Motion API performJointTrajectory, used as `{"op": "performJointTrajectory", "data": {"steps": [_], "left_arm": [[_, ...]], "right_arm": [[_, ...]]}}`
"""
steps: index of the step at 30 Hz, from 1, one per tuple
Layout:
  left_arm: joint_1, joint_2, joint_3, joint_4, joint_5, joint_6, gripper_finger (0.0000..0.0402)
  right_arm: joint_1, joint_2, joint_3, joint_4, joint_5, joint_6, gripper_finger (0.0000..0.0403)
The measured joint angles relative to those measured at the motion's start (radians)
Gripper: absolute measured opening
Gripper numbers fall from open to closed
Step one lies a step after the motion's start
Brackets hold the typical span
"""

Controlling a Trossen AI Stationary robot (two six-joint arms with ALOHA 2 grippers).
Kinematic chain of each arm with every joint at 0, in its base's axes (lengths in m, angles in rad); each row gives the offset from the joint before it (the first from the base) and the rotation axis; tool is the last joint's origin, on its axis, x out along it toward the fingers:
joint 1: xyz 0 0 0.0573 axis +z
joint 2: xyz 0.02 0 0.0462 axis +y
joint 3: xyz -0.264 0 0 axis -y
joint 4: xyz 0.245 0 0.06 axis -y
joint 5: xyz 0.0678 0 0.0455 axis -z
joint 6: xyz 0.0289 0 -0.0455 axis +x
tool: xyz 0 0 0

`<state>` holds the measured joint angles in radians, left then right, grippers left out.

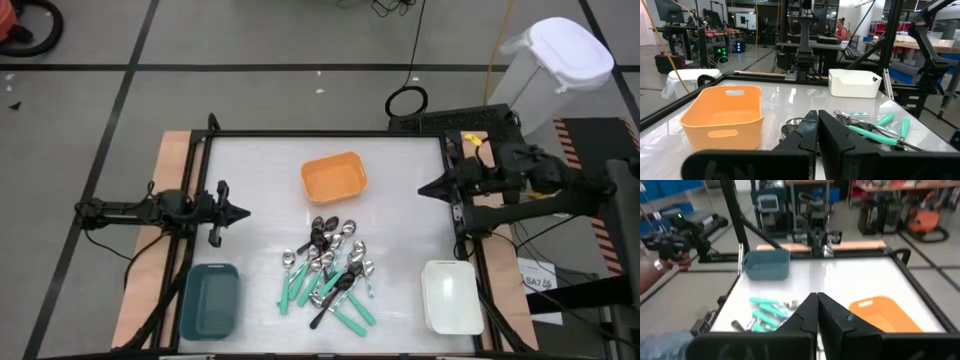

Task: Sort silverware by color (type)
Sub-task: Put the white patterned spoon into the yellow bin

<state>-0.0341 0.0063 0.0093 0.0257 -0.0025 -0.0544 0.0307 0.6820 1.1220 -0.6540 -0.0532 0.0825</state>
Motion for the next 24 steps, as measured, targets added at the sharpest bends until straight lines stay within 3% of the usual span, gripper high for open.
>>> {"op": "performJointTrajectory", "data": {"steps": [7, 13, 24], "left_arm": [[0.0, 0.0, 0.0, 0.001, -0.015, 0.046, 0.0015], [0.0, 0.0, 0.0, 0.002, -0.022, 0.038, 0.0015], [0.0, 0.0, 0.0, 0.025, -0.051, 0.06, 0.0015]], "right_arm": [[0.0, 0.074, 0.011, -0.04, 0.0, 0.038, 0.0004], [0.0, 0.124, -0.063, -0.027, 0.036, 0.08, 0.0004], [0.004, 0.174, -0.373, 0.359, 0.052, 0.044, 0.0004]]}}
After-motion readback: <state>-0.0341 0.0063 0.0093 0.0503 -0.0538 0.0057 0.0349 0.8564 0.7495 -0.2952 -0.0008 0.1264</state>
